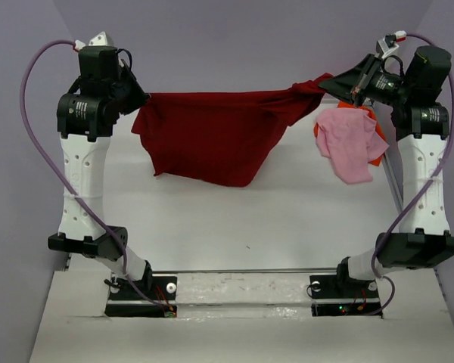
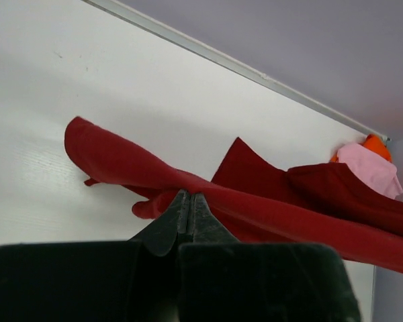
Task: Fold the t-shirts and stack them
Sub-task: Flatten out the tshirt
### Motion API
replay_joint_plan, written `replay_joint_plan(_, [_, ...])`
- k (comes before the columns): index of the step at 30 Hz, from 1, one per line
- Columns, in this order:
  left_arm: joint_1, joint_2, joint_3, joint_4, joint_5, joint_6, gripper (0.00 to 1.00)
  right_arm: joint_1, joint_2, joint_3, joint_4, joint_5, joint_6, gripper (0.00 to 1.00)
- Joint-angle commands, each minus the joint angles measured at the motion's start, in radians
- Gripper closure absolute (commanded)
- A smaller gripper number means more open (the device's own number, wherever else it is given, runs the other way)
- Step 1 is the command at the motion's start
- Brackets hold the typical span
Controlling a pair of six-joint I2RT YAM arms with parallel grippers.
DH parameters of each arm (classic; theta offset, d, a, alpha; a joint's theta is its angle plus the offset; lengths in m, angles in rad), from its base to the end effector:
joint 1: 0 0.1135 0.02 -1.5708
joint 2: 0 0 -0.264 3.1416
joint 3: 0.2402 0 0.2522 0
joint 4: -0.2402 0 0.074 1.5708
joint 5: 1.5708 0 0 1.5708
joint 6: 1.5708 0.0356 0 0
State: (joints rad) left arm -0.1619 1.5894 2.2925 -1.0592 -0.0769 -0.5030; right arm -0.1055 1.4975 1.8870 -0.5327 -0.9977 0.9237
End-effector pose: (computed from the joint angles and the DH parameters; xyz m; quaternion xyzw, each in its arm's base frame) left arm 0.2724 -0.0417 0.5434 -0.1609 0.8049 -0.1563 0.5493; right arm 0.2983 -0.0015 0.5120 0.0540 0.7320 0.5605 0.3836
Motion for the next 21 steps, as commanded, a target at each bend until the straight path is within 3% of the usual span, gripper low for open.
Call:
replay_joint_plan(1, [0.004, -0.234, -0.107, 0.062, 0.028, 0.047, 1.0, -0.013, -0.17, -0.008, 0.122, -0.087, -0.009, 1.0])
replay_joint_plan(6, [0.004, -0.434, -0.252, 0.119, -0.004, -0.005, 1.0, -0.013, -0.319, -0.095, 0.154, -0.072, 0.009, 1.0])
replay_joint_plan(10, [0.004, -0.502, -0.283, 0.015, -0.023, -0.048, 1.0, -0.013, -0.428, -0.146, 0.005, -0.022, -0.058, 1.0])
replay_joint_plan(13, [0.004, -0.575, -0.257, -0.05, -0.041, -0.045, 1.0, -0.013, -0.499, -0.106, -0.209, 0.043, -0.227, 1.0])
replay_joint_plan(21, [0.004, -0.75, -0.344, -0.067, -0.041, -0.075, 1.0, -0.013, -0.744, -0.066, -0.383, 0.367, -0.41, 1.0])
